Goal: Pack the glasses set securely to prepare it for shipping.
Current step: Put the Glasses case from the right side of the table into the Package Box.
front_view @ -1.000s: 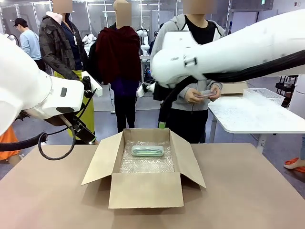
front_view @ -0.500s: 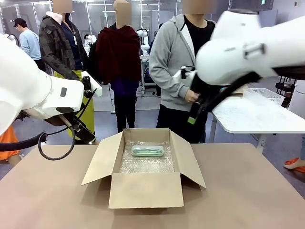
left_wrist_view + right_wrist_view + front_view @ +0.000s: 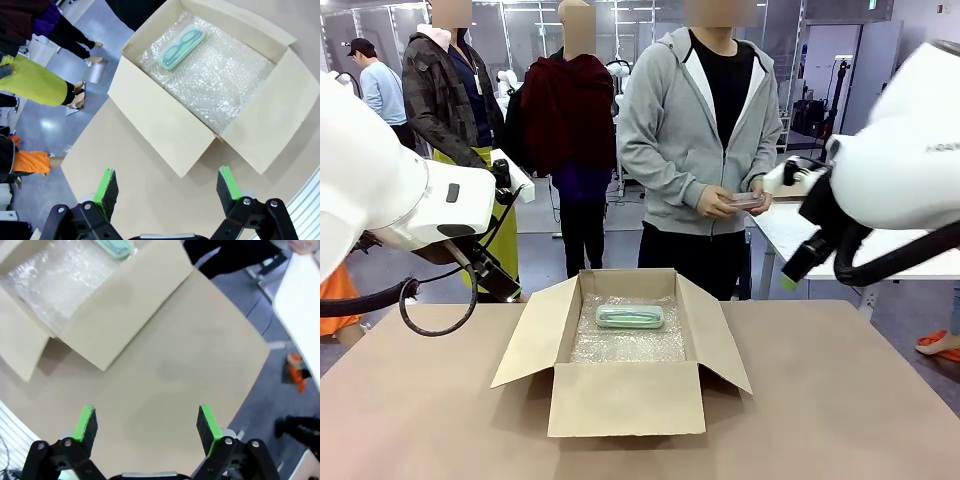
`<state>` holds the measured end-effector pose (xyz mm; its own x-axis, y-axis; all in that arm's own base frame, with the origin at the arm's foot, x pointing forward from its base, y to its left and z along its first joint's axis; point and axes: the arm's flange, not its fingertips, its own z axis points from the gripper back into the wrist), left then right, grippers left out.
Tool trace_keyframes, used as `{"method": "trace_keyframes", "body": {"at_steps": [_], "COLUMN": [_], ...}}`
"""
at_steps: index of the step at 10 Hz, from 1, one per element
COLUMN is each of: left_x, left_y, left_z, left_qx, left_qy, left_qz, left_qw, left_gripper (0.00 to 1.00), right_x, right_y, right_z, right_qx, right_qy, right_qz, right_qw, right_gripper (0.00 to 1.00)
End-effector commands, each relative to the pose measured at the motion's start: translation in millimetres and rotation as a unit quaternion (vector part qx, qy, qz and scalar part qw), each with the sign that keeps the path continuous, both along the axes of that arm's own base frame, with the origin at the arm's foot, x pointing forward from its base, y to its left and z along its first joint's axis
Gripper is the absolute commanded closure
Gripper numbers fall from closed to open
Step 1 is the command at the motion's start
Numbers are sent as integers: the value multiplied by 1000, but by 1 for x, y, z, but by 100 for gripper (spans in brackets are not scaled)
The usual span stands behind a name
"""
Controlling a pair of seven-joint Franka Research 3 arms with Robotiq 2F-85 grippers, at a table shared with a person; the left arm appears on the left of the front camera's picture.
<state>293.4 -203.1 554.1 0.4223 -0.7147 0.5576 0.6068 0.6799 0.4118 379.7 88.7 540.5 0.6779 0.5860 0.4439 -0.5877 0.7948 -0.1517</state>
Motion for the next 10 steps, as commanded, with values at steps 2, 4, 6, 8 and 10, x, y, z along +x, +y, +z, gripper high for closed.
{"method": "trace_keyframes", "body": {"at_steps": [2,4,6,8,10], "left_x": [0,0,0,0,0], "left_y": [1,1,1,1,1], "left_z": [1,1,1,1,1], "left_qx": [7,7,7,7,7], "left_qy": [-3,-3,-3,-3,-3], "left_qz": [-6,-6,-6,-6,-6], "left_qw": [1000,1000,1000,1000,1000], "left_gripper": [0,0,0,0,0], "right_x": [-19,-26,-13,-13,-13], "right_y": [-43,-46,-51,-51,-51], "right_z": [-11,-14,-9,-9,-9], "right_qx": [44,42,38,38,38], "right_qy": [-9,-25,4,4,4], "right_qz": [-89,-88,-70,-70,-70], "right_qw": [995,995,997,997,997], "right_gripper": [0,0,0,0,0]}}
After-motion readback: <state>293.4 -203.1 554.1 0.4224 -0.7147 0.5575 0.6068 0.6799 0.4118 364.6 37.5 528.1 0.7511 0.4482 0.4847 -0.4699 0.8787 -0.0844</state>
